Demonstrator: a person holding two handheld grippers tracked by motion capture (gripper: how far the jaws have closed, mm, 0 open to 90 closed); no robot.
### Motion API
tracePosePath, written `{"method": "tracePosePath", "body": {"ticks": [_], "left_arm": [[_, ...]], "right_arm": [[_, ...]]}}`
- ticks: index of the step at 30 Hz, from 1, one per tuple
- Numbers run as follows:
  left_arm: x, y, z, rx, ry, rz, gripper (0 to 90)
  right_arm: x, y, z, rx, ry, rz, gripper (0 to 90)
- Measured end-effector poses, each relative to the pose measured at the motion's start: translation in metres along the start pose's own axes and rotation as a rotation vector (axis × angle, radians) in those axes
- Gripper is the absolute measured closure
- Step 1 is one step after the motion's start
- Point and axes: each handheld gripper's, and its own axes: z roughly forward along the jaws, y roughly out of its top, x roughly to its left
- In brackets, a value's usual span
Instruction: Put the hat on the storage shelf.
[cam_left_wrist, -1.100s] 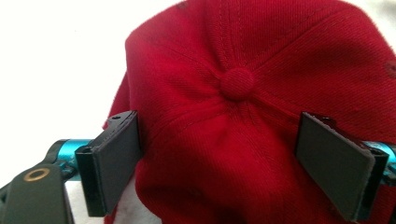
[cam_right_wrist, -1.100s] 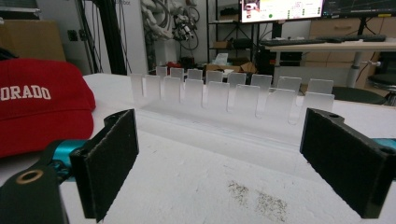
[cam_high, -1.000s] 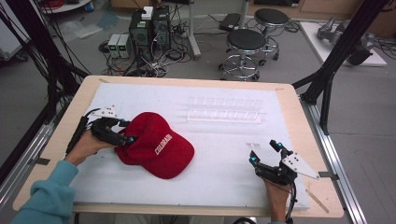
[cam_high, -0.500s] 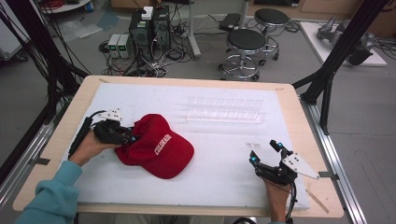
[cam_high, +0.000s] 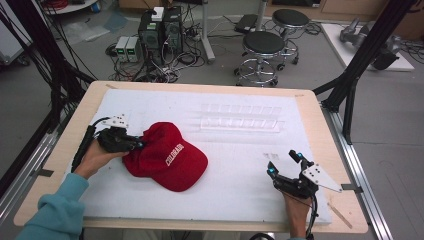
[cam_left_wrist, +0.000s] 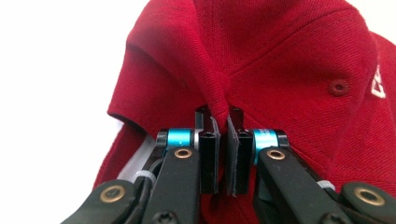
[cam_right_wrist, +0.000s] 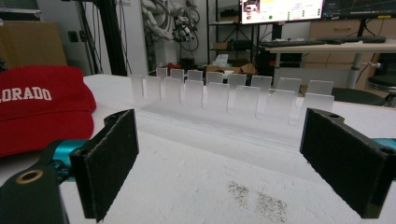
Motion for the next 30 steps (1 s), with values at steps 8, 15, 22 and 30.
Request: {"method": "tracePosePath", "body": {"ticks": [8,15,22,30], "left_arm": [[-0.002,0.004,-0.016,-0.066,0.018,-0.017,85.3],[-0.01,0.013,-0.035,-0.128,0.043,-0.022,85.3],[-0.022,0.035,-0.052,-0.203,0.04,-0.005,85.3],[-0.039,0.065,-0.059,-0.237,0.043,0.031,85.3]], "right_arm": [[0.001,0.0,0.0,0.003,-0.001,-0.004,10.6],[0.001,0.0,0.0,0.006,0.003,-0.001,10.6],[0.0,0.001,0.001,0.016,0.003,-0.008,10.5],[0.0,0.002,0.003,0.033,0.014,-0.011,10.5]]}}
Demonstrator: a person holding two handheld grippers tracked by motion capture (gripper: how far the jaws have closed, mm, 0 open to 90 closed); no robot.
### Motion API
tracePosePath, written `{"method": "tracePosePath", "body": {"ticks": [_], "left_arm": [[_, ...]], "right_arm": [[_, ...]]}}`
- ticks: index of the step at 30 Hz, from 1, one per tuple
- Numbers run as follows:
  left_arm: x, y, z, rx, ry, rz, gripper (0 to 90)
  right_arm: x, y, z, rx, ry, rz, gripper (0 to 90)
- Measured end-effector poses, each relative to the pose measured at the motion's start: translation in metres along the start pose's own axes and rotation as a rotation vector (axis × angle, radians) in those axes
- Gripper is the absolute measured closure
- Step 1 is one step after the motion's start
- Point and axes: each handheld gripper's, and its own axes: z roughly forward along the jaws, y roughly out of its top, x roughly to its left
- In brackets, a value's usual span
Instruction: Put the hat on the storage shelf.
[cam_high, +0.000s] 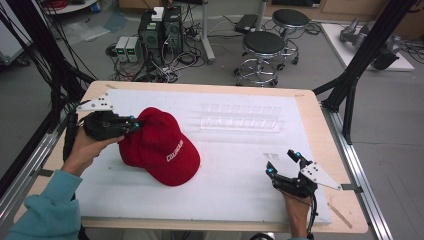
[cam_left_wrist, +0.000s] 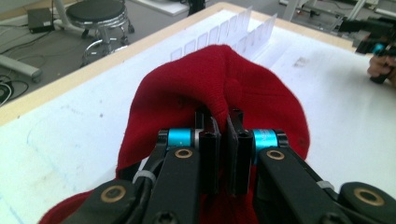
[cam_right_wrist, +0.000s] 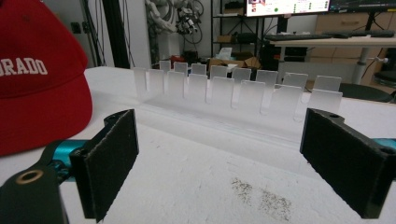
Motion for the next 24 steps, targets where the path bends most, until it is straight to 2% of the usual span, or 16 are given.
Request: {"method": "tracePosePath", "body": {"ticks": [4,9,14,16,20,24], "left_arm": [[-0.009,0.014,0.004,-0.015,-0.013,0.012,85.3],[-0.023,0.031,0.015,-0.03,-0.02,0.034,85.4],[-0.036,0.046,0.026,-0.041,-0.034,0.055,85.4],[-0.041,0.052,0.03,-0.038,-0.037,0.064,85.4],[-0.051,0.062,0.037,-0.055,-0.047,0.075,85.4],[-0.061,0.068,0.046,-0.053,-0.056,0.092,85.5]], "right_arm": [[0.0,0.001,0.002,0.023,0.013,-0.008,10.5],[0.001,0.003,0.005,0.046,0.046,0.022,10.5],[0.006,0.01,0.005,0.014,0.056,0.008,10.5],[0.009,0.015,0.006,0.014,0.077,0.015,10.5],[0.018,0.024,0.01,0.025,0.113,-0.012,10.5],[0.027,0.032,0.016,0.021,0.148,-0.018,10.5]]}}
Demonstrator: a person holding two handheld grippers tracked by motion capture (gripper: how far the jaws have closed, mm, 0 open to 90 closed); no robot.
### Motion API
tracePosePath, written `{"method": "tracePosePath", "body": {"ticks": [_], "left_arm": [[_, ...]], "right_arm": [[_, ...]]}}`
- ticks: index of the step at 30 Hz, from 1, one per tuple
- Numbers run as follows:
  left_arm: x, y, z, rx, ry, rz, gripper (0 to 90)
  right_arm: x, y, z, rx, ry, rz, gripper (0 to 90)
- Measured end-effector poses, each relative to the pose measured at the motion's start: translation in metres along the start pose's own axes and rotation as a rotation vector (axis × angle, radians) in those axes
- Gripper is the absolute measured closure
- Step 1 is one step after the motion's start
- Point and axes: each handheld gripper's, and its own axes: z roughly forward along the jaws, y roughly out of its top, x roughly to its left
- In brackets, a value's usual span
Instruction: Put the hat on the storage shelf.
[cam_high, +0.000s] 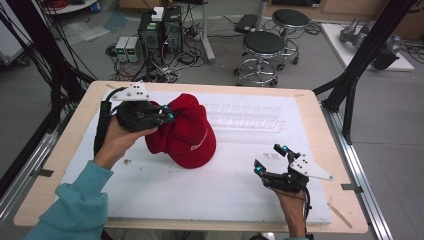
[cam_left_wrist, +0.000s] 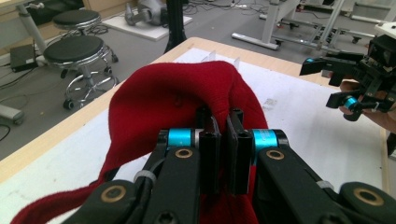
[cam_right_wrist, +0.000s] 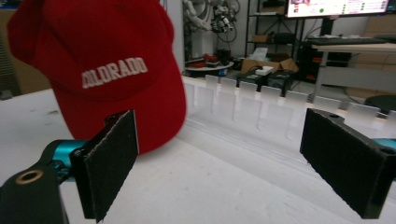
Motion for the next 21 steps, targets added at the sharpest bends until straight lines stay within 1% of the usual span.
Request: {"method": "tracePosePath", "body": {"ticks": [4,8,9,13,15,16,17,19,21], "left_arm": [[-0.008,0.004,0.01,0.008,-0.01,0.012,85.5],[-0.014,0.005,0.018,0.016,-0.031,0.011,85.5],[-0.016,0.005,0.02,0.014,-0.032,0.01,85.5],[-0.02,0.004,0.027,0.022,-0.041,0.008,85.5],[-0.021,0.005,0.028,0.017,-0.043,0.005,85.5],[-0.022,0.005,0.029,0.015,-0.045,0.004,85.5],[-0.022,0.006,0.03,0.018,-0.045,0.01,85.5],[-0.023,0.006,0.031,0.017,-0.046,0.011,85.5],[-0.024,0.007,0.031,0.016,-0.047,0.012,85.4]], "right_arm": [[0.006,0.009,0.008,0.004,0.041,-0.01,10.5],[0.012,0.021,0.016,0.004,0.099,-0.012,10.6],[0.014,0.024,0.019,0.006,0.115,-0.022,10.5],[0.023,0.035,0.033,0.033,0.162,-0.044,10.6],[0.028,0.039,0.04,0.041,0.191,-0.044,10.6],[0.03,0.041,0.044,0.047,0.203,-0.035,10.6],[0.033,0.043,0.048,0.05,0.212,-0.041,10.6],[0.038,0.048,0.057,0.064,0.247,-0.039,10.6],[0.044,0.052,0.065,0.074,0.265,-0.044,10.6]]}}
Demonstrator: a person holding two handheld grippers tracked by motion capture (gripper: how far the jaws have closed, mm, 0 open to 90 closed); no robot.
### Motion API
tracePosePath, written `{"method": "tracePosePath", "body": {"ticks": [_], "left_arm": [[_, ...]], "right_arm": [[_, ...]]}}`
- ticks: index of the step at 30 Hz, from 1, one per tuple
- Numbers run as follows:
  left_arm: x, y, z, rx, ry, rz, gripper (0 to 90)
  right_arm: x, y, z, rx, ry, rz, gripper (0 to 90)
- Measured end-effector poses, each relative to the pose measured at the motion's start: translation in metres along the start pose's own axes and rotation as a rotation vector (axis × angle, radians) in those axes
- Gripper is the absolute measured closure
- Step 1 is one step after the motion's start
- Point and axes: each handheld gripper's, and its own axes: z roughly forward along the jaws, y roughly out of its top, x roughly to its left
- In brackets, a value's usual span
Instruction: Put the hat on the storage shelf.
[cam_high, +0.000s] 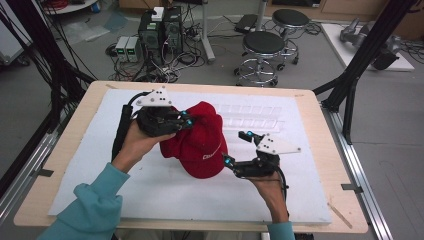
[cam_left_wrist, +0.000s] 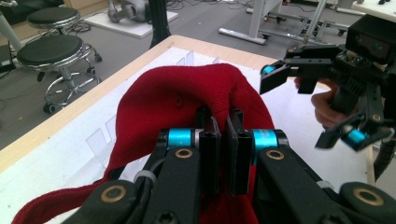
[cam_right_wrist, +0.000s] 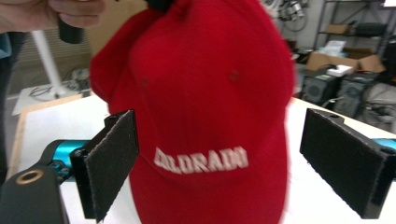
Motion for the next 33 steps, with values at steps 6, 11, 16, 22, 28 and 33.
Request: {"method": "tracePosePath", "body": {"ticks": [6,11,16,22,28,33], "left_arm": [[-0.002,0.001,-0.001,0.001,0.004,0.003,85.5],[-0.004,0.001,-0.001,0.001,-0.001,0.014,85.5],[-0.006,0.002,-0.001,0.0,-0.011,0.017,85.5],[-0.007,0.002,0.0,0.002,-0.024,0.031,85.5],[-0.007,0.002,0.0,0.008,-0.026,0.033,85.5],[-0.007,0.001,0.001,0.008,-0.032,0.032,85.4]], "right_arm": [[0.009,0.011,0.024,0.029,0.028,-0.01,13.4],[0.015,0.012,0.04,0.081,0.028,-0.04,17.1],[0.018,0.01,0.045,0.087,-0.007,-0.046,28.3],[0.019,0.01,0.046,0.084,-0.026,-0.054,45.1],[0.018,0.011,0.047,0.109,-0.014,-0.03,61.8],[0.018,0.012,0.046,0.117,-0.004,-0.046,78.6]]}}
